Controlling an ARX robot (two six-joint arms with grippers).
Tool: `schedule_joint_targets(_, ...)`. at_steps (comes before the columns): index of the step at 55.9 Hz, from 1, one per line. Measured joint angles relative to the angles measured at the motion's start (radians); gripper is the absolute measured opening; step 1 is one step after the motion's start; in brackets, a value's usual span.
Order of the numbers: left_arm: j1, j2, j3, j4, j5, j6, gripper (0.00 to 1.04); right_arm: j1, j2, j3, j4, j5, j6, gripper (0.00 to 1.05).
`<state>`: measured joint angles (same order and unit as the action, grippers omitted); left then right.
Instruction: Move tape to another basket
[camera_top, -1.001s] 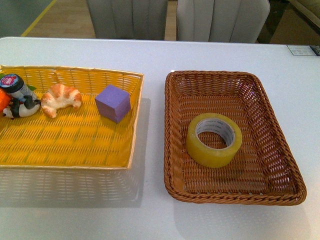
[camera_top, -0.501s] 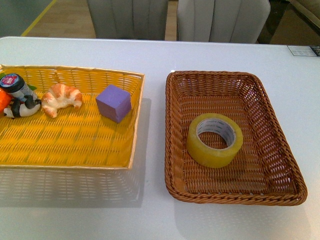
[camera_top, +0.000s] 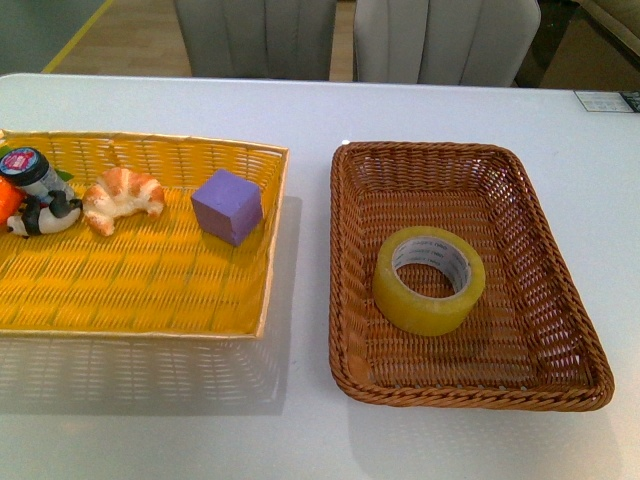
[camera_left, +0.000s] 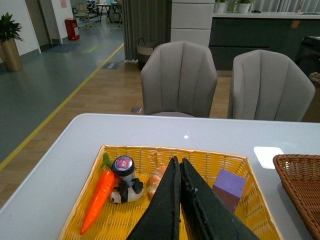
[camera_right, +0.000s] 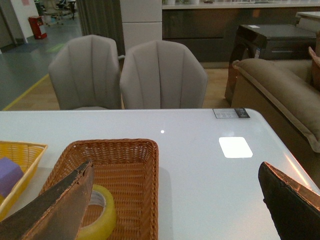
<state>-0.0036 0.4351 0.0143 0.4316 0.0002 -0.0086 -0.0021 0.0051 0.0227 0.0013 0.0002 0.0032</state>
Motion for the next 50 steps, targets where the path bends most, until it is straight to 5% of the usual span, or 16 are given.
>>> schedule_joint_targets(50, 0.000, -0.418, 0.000, -0.432, 0.000, 0.000, 0.02, 0.000, 0.000, 0.000, 0.000, 0.000, 0.000, 0.96)
